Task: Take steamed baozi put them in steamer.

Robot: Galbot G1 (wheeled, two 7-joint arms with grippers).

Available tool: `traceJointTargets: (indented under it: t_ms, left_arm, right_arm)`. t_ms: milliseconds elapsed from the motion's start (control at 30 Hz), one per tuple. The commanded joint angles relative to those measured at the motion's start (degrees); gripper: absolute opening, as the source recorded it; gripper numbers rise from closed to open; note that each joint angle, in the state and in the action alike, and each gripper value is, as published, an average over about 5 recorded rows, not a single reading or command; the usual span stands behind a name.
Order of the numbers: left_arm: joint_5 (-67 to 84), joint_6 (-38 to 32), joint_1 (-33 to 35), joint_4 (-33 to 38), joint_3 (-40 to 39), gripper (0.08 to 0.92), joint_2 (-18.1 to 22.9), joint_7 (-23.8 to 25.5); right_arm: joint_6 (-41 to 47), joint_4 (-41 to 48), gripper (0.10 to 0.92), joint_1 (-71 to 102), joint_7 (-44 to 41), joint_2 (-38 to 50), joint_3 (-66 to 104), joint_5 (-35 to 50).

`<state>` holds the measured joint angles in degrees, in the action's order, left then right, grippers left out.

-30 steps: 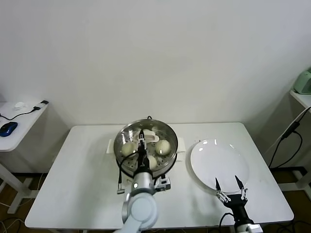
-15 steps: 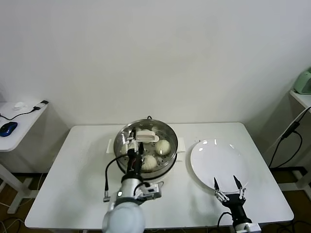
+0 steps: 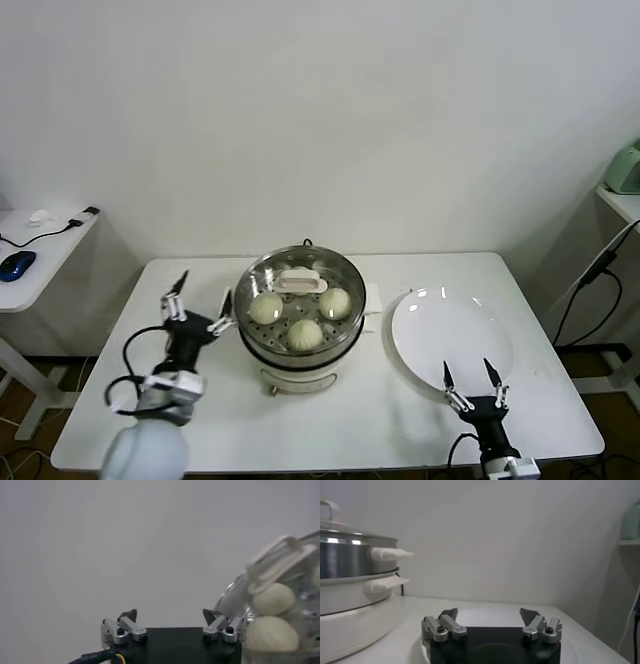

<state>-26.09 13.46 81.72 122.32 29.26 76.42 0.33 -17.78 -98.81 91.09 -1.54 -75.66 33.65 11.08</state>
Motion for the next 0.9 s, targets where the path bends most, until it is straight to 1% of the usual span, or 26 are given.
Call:
traceJointTargets:
  t_ms: [33,100,167,300,500,633,767,900]
  left_arm:
    - [25.4,-6.7,2.1,3.1,11.7,0.823,0.4,-2.9]
    - [33.3,-10.6,3.1,0.5,16.3,0.823,-1.2,-3.6]
    - [38.6,-13.6,4.5,-2.2,18.4,0.823,-3.0,-3.8]
    - [44.7,-16.5,6.7,-7.4,17.4,0.823,-4.7,-3.7]
    - [41.0,-20.3,5.8,-18.0,11.2,0.823,-4.0,-2.2]
    - [38.9,-21.8,4.7,-23.1,8.3,0.823,-3.2,-1.6]
    - [37.1,-23.4,4.5,-26.2,6.6,0.823,-2.7,-1.6]
    - [36.6,-23.9,4.9,-26.3,5.6,0.823,-2.1,-1.6]
  right_arm:
    - [-0.3,1.4,0.823,-0.8,1.1,0.0,-0.1,1.0]
    - [-0.2,2.1,0.823,-1.2,1.5,0.0,-0.2,1.7]
    - [-0.1,2.6,0.823,-1.5,1.7,-0.1,-0.2,2.7]
    - [0.1,3.0,0.823,-1.7,2.0,-0.2,-0.2,4.0]
    - [0.1,2.6,0.823,-1.2,1.8,0.0,-0.1,4.4]
    - [0.2,2.4,0.823,-1.1,1.6,0.0,-0.2,4.3]
    - [0.3,2.4,0.823,-1.2,1.5,-0.1,-0.4,4.1]
    - [0.4,2.3,0.823,-1.2,1.4,-0.2,-0.5,3.9]
